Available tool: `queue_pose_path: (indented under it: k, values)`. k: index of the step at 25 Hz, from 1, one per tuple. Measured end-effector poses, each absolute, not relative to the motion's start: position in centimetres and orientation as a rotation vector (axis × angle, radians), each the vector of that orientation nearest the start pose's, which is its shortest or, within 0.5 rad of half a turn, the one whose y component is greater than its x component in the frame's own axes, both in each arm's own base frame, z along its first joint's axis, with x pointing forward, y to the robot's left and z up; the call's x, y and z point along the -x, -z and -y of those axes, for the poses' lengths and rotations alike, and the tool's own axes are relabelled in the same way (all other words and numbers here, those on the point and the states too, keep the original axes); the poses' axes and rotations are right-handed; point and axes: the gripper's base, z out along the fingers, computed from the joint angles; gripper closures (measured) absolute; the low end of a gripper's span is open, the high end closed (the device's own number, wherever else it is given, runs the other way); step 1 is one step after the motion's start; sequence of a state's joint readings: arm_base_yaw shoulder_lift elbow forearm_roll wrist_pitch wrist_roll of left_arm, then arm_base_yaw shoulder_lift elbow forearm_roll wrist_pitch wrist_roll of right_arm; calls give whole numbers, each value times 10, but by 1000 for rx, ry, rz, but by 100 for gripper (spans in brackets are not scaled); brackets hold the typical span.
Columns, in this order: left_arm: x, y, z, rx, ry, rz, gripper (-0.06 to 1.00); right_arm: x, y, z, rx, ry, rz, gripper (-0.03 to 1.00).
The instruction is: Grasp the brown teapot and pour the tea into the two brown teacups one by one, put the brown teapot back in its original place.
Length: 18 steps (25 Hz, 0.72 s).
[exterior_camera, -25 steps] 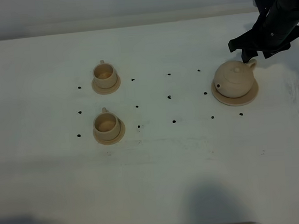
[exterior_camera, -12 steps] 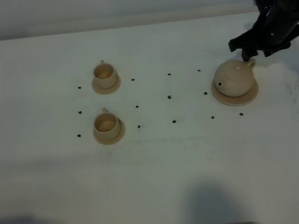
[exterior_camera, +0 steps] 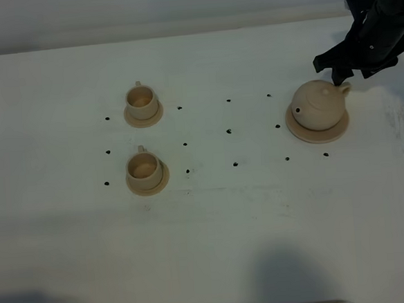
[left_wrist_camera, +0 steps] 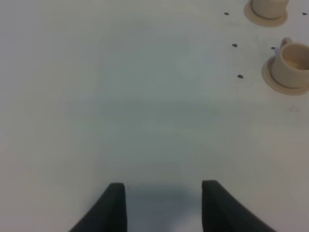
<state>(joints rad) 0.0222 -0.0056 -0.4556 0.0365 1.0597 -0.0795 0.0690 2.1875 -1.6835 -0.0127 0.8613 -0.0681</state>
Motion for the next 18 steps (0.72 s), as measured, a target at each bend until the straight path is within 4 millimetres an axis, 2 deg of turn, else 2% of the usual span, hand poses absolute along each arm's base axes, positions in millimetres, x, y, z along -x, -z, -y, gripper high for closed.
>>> queue_pose_path:
  k: [18]
  values:
    - [1, -265, -3, 107, -9, -2079, 51, -464, -164, -28, 230, 63, -2774, 48]
